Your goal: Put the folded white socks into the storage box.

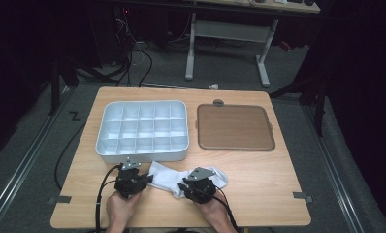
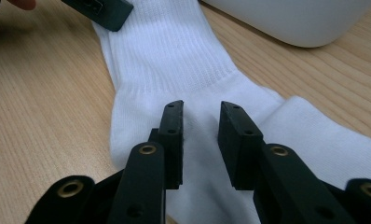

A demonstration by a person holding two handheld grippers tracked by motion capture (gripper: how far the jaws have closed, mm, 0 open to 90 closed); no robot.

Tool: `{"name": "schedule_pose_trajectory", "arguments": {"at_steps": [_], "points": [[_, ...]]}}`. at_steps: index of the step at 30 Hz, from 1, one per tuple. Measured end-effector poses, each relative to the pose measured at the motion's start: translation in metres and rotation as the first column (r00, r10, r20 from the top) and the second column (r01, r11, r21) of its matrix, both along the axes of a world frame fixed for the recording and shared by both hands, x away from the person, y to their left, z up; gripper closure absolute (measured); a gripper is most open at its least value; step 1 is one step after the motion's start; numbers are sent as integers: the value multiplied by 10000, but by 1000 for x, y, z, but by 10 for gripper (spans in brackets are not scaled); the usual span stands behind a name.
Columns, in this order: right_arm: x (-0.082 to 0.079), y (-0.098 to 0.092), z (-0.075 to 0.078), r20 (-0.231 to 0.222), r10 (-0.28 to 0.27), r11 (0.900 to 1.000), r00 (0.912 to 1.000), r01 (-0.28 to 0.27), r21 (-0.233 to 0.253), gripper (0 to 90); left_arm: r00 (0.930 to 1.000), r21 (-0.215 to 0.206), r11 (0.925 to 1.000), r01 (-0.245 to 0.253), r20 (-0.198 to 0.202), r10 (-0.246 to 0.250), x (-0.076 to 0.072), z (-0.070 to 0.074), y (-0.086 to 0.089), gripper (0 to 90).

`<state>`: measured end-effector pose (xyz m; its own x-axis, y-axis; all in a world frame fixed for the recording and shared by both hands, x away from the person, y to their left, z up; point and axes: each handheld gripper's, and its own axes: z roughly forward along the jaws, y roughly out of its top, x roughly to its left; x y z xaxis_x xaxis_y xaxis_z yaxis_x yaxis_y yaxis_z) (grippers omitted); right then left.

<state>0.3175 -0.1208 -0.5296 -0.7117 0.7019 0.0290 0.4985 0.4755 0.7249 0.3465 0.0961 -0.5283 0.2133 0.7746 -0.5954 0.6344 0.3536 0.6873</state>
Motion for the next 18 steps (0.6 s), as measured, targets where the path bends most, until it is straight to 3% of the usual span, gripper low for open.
{"name": "schedule_pose_trajectory", "arguments": {"at_steps": [7,10,18], "points": [[-1,2,0,54,92,9999,9999,-91,-92,681,9999,-299,9995,104,25,-103,0,4,5,807],[-2,4,0,58,56,9999,10000,-55,-99,675,9998,-641,9978,176,19,-175,0,9,7,809],[-3,5,0,30,70,9998,10000,-69,-170,663,9970,-748,9948,685,418,-655,2,35,6,809]]}}
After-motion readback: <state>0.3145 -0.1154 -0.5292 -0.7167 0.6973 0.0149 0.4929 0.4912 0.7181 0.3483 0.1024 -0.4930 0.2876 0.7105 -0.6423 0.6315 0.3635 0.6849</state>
